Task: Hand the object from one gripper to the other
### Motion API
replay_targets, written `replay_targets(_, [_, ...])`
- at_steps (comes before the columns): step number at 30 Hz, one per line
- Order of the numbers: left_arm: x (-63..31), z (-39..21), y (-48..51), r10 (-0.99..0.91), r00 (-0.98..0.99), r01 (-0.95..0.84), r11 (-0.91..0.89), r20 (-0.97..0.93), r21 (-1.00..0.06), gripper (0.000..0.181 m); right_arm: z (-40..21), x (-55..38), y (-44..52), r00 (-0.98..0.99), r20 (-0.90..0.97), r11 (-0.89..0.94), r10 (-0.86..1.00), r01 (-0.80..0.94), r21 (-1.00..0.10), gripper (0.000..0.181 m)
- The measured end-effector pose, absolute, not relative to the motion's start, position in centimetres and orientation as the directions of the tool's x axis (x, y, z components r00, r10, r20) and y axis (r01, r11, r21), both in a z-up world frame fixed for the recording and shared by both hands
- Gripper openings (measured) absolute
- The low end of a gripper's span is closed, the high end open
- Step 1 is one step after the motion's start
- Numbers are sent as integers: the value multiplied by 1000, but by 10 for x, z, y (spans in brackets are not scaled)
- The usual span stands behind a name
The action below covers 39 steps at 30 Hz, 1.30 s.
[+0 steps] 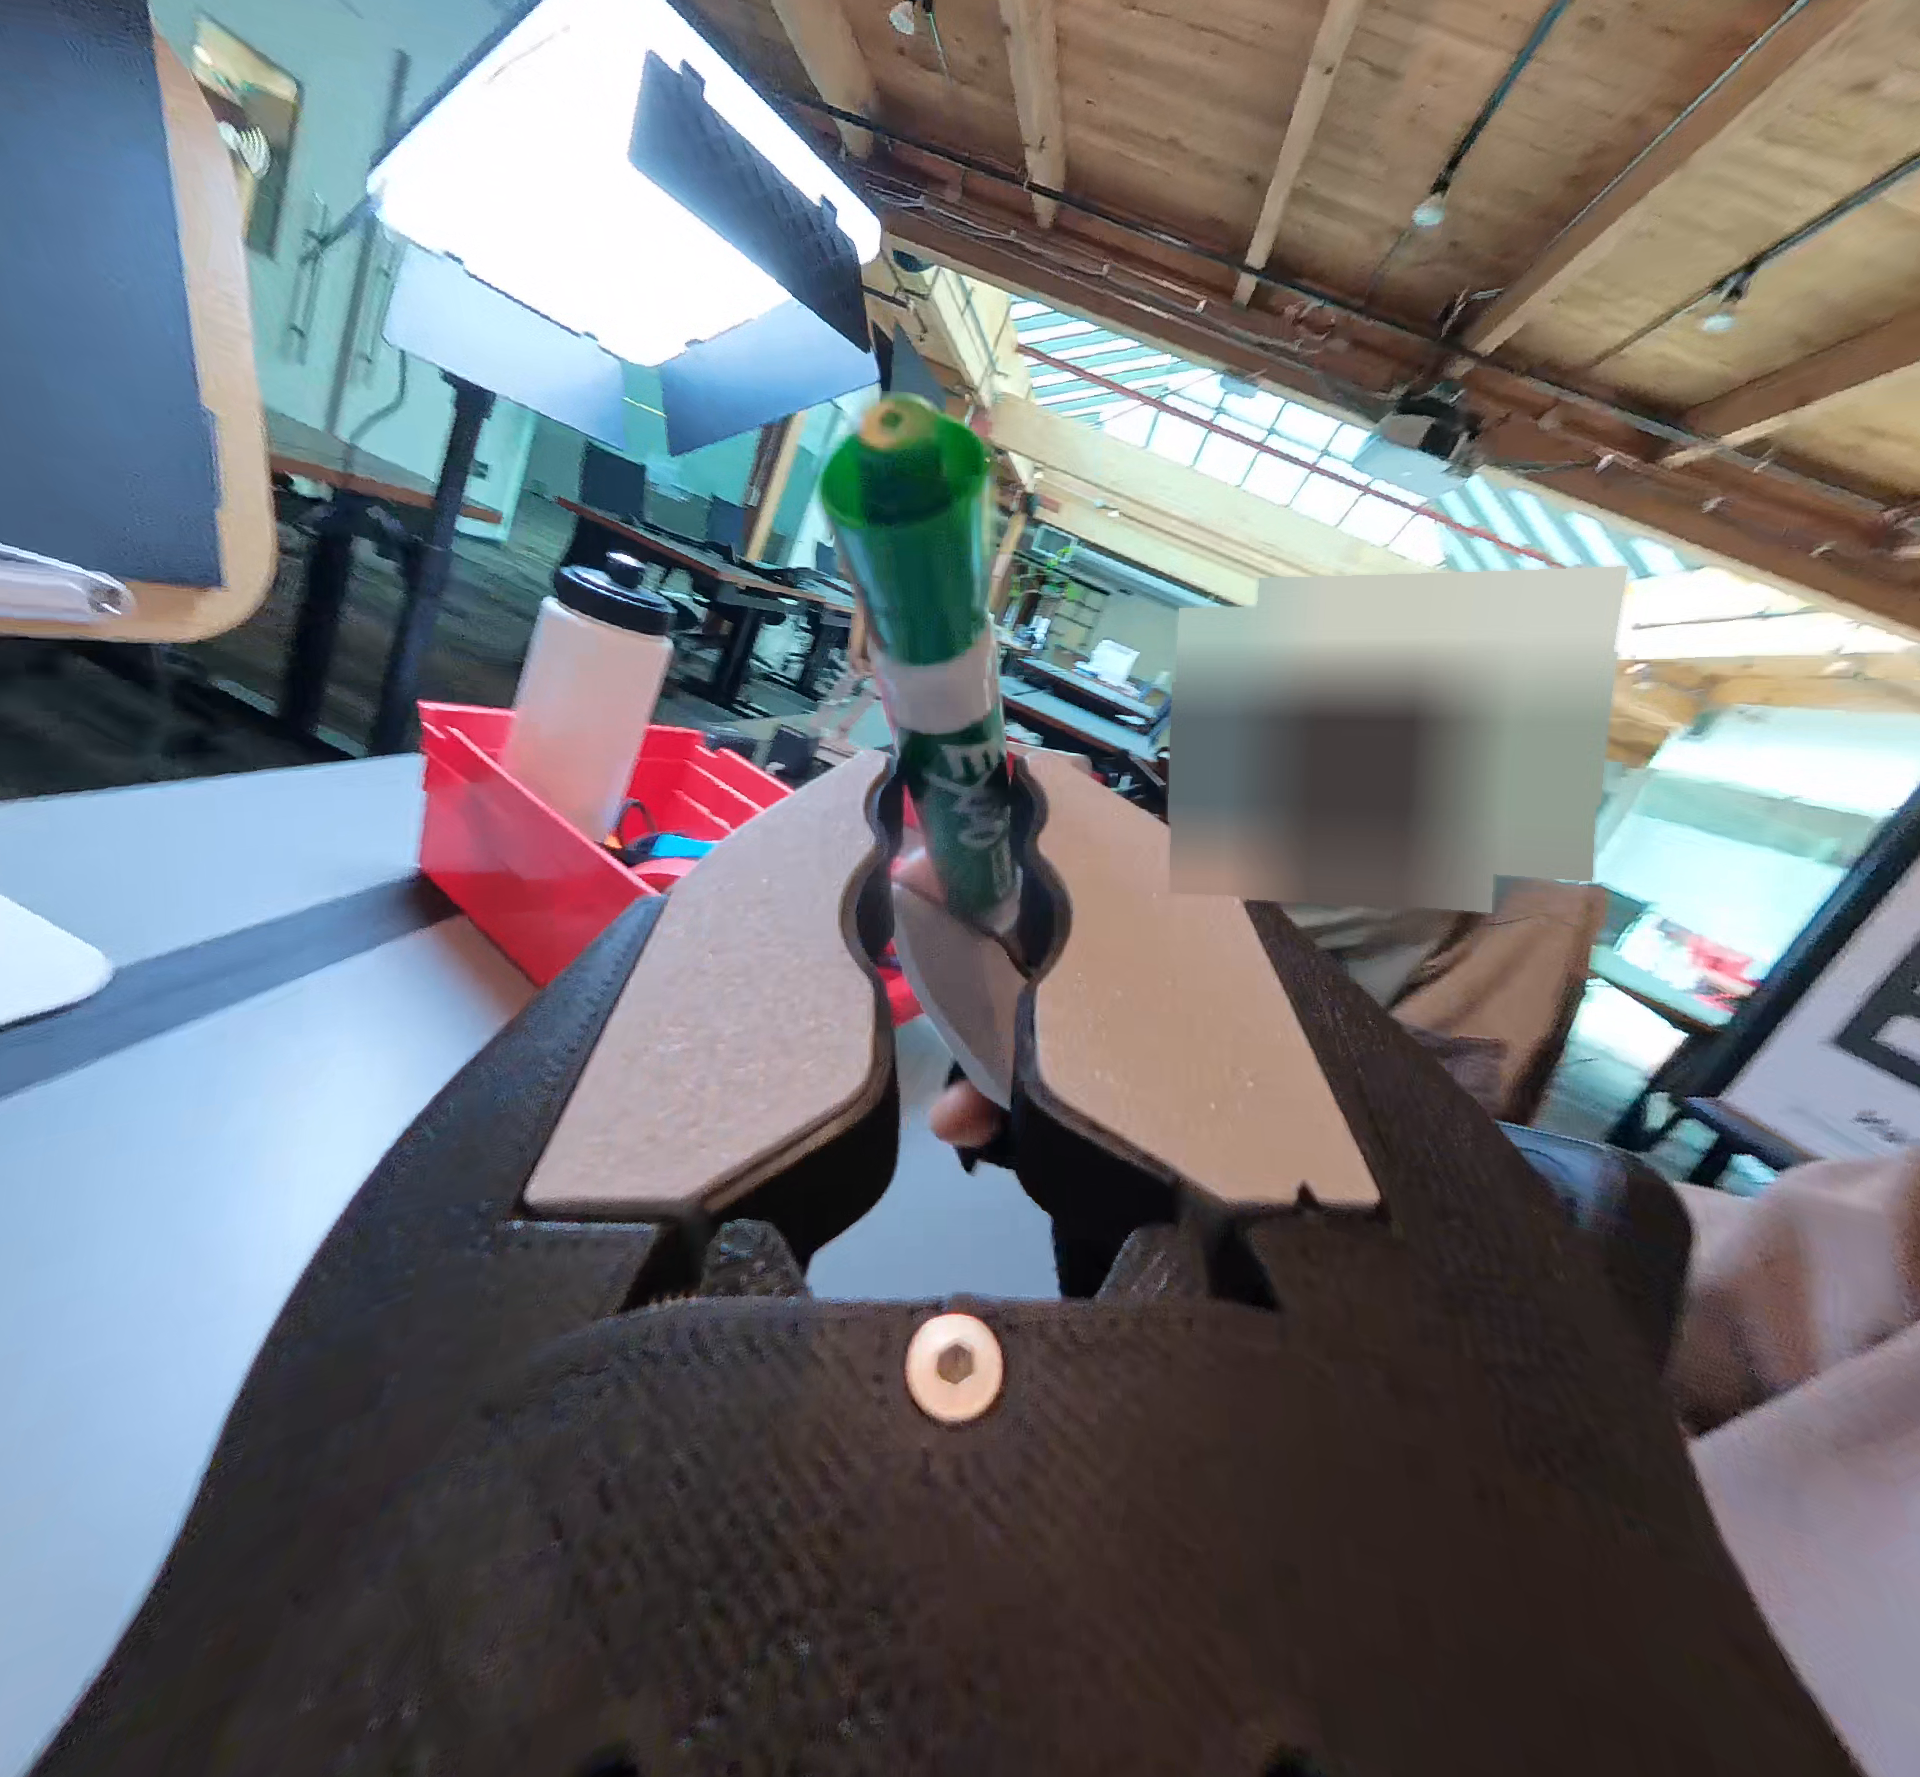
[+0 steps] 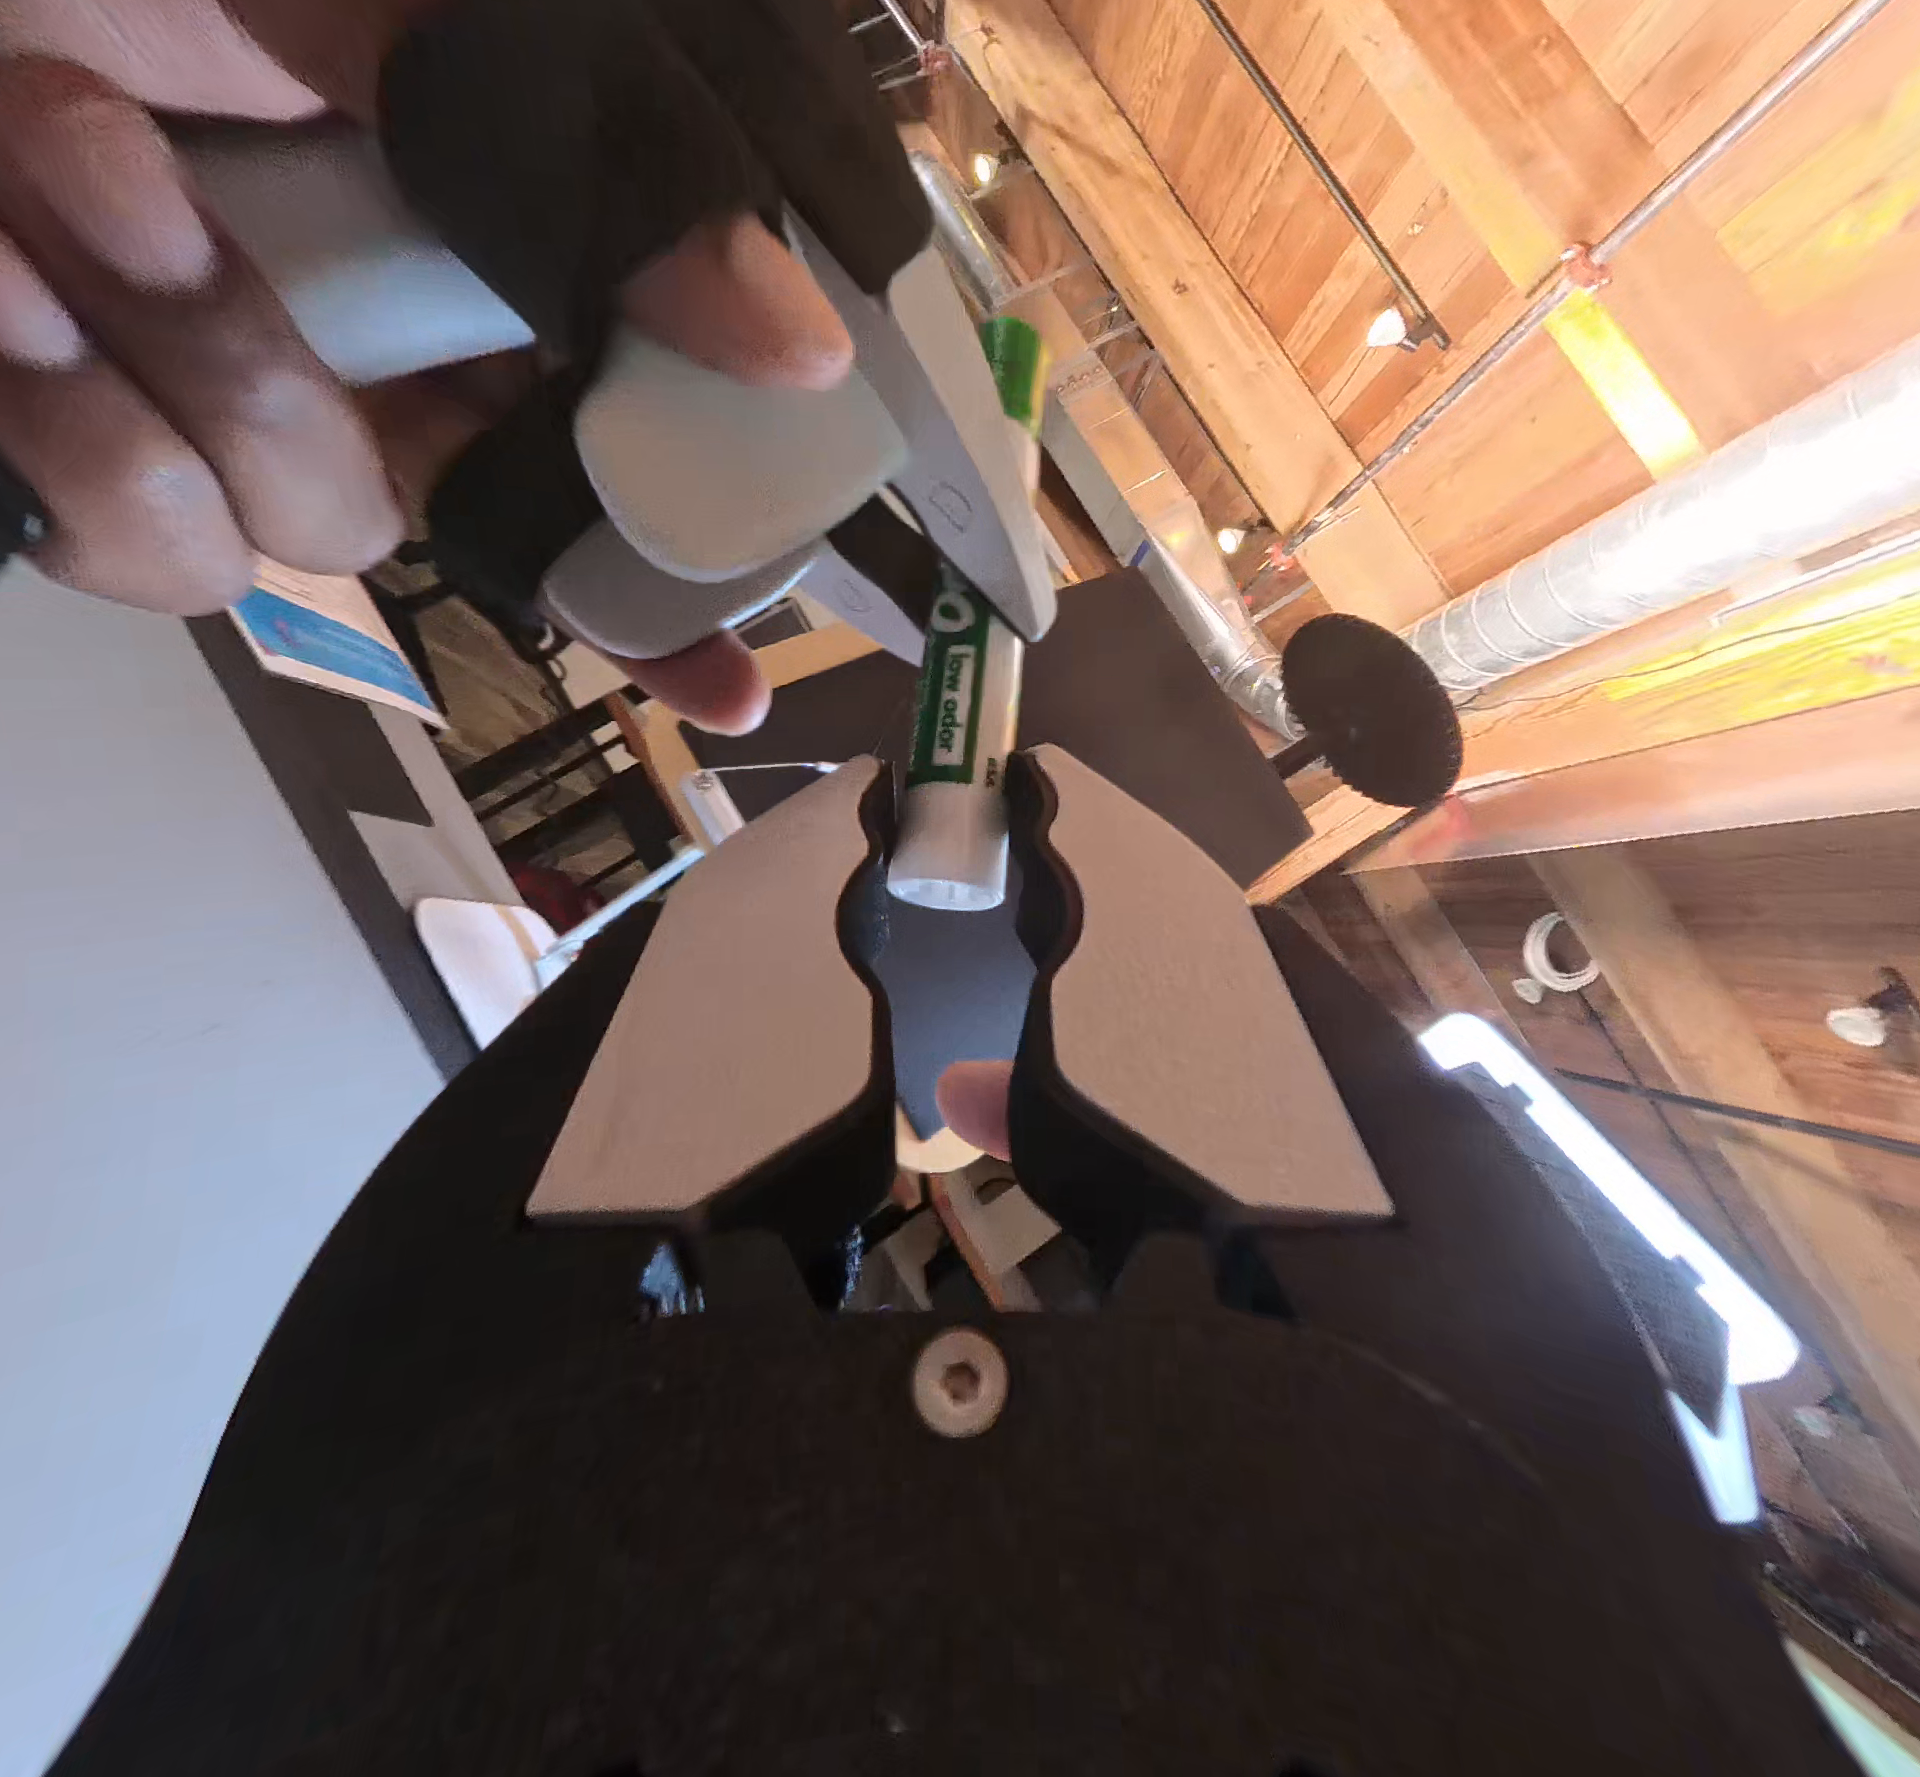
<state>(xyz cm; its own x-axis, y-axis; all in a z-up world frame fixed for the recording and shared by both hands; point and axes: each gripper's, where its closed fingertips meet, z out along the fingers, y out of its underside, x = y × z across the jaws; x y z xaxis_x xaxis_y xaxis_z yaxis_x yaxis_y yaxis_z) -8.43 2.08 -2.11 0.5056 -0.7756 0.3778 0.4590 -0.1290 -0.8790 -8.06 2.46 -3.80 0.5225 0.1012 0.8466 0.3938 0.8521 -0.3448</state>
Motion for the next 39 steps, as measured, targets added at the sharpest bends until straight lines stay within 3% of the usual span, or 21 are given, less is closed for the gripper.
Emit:
replay_targets(2, [-89,-24,20,-783,535,394,-102,318,-914,18,-47,-88,25,471,849,835,241,345,-428,24])
replay_targets(4, [-94,-24,16,-819,528,313,-57,224,-948,18,-52,-93,15,361,777,768,516,206,-606,25])
replay_targets(7, [-92,-19,-7,-916,375,265,-40,141,-963,18,-48,-90,-7,101,457,460,884,-4,-888,31])
replay_targets(9, [-84,-24,-24,-957,283,186,-18,71,-982,18,-59,-89,-25,-153,195,202,969,33,-979,36])
replay_targets(12, [-67,-39,-44,-985,173,56,-10,20,-998,18,-79,-81,-60,-442,-1,54,897,111,-992,31])
replay_targets(13, [-63,-43,-48,-989,150,31,-5,10,-1000,18,-86,-84,-64,-463,-18,54,886,141,-989,23])
replay_targets(16, [-59,-47,-50,-991,132,7,-18,19,-1000,18,-92,-92,-65,-443,22,93,896,140,-986,21])
replay_targets(18, [-66,-42,-37,-977,212,49,-26,36,-998,19,-85,-96,-49,-346,49,90,937,103,-991,21])
replay_targets(24, [-85,-28,8,-826,560,137,25,57,-990,30,-63,-101,22,201,125,130,972,-12,-991,20])
replay_targets(29, [-80,-40,25,-690,722,18,100,-57,-995,34,-88,-108,37,453,160,132,877,93,-987,20])
replay_targets(31, [-82,-50,32,-629,769,-73,92,-115,-993,19,-97,-114,33,467,185,142,864,127,-982,21])
replay_targets(34, [-83,-56,30,-648,747,-142,67,-151,-988,18,-103,-119,29,380,169,118,909,154,-981,22])
replay_targets(39, [-93,-69,15,-807,589,-178,-83,-39,-981,18,-80,-99,-4,-67,159,167,985,132,-977,50])
